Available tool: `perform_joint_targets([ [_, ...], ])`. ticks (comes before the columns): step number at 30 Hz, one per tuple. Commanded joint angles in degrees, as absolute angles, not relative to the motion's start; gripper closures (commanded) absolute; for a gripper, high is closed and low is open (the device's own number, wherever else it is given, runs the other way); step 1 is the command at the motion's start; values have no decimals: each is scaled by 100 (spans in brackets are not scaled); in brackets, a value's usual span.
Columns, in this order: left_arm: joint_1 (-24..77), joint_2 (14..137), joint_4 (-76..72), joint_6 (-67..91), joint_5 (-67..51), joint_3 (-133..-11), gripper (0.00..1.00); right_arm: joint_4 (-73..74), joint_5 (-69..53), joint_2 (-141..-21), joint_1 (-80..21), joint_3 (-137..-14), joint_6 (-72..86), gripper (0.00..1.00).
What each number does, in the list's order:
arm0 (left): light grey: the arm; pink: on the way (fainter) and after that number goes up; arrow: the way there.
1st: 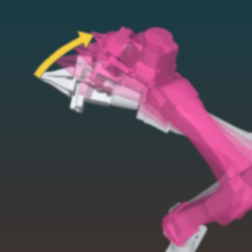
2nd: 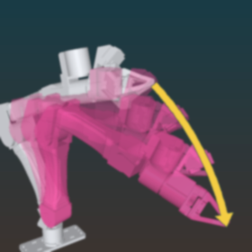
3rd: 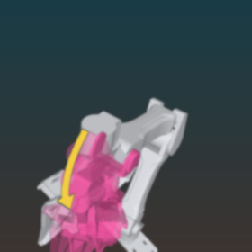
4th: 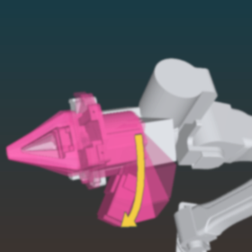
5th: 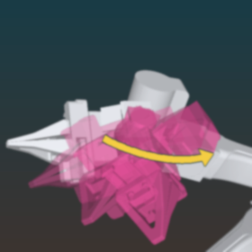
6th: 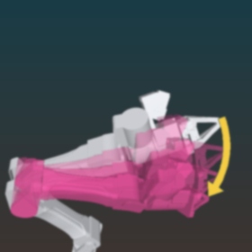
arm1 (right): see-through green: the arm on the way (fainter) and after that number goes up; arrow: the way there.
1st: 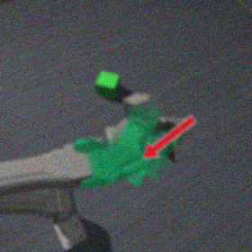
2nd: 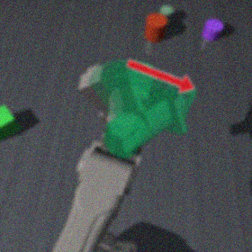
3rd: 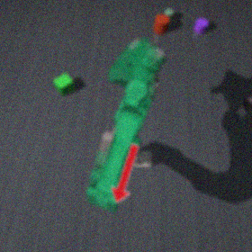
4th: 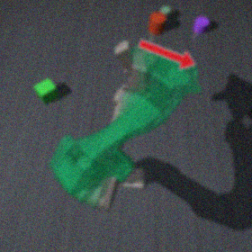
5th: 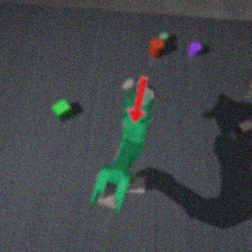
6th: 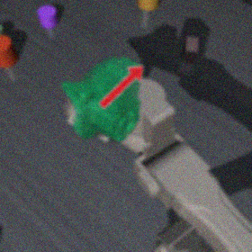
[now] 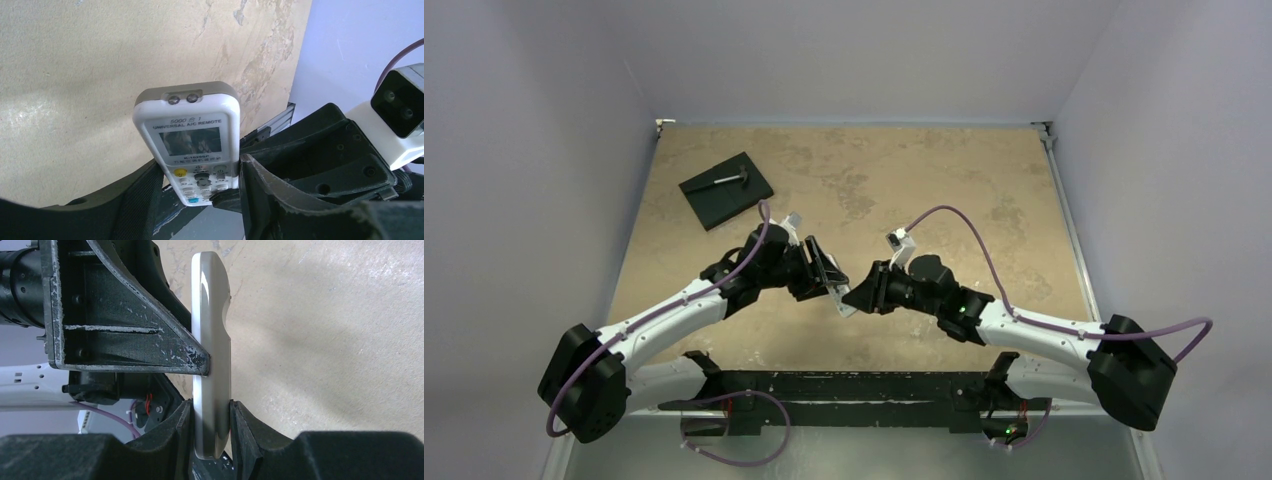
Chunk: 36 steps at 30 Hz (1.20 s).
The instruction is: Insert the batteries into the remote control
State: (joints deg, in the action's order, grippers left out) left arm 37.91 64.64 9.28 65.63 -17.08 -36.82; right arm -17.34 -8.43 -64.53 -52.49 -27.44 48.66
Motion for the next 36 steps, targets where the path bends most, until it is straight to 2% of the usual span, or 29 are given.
perform_joint_targets([
  [1, 3828, 6461, 686, 6623, -1661, -3674, 50, -1941, -686, -6478, -5304, -3067, 4773, 100],
  [6, 3842, 6499, 650, 6627, -1670, -3650, 60, -1941, -677, -6508, -5338, -3115, 4752, 100],
  [10, 3841, 6550, 555, 6627, -1703, -3623, 82, -1854, -623, -6502, -5361, -3161, 4673, 100],
  [12, 3841, 6576, 570, 6614, -1662, -3621, 100, -1793, -580, -6452, -5366, -3167, 4636, 98],
  [16, 3843, 6623, 582, 6572, -1654, -3612, 100, -1536, -372, -6280, -5361, -3165, 4540, 65],
  [21, 3849, 6733, 795, 6376, -1570, -3782, 100, -1071, -166, -5988, -5364, -3154, 4510, 42],
  [26, 3852, 6900, 1155, 6061, -1336, -4013, 100, -505, 64, -5671, -5353, -3220, 4294, 34],
  [36, 3913, 7851, 1829, 5254, -1150, -4846, 100, 526, 751, -5236, -5344, -3327, 3937, 30],
])
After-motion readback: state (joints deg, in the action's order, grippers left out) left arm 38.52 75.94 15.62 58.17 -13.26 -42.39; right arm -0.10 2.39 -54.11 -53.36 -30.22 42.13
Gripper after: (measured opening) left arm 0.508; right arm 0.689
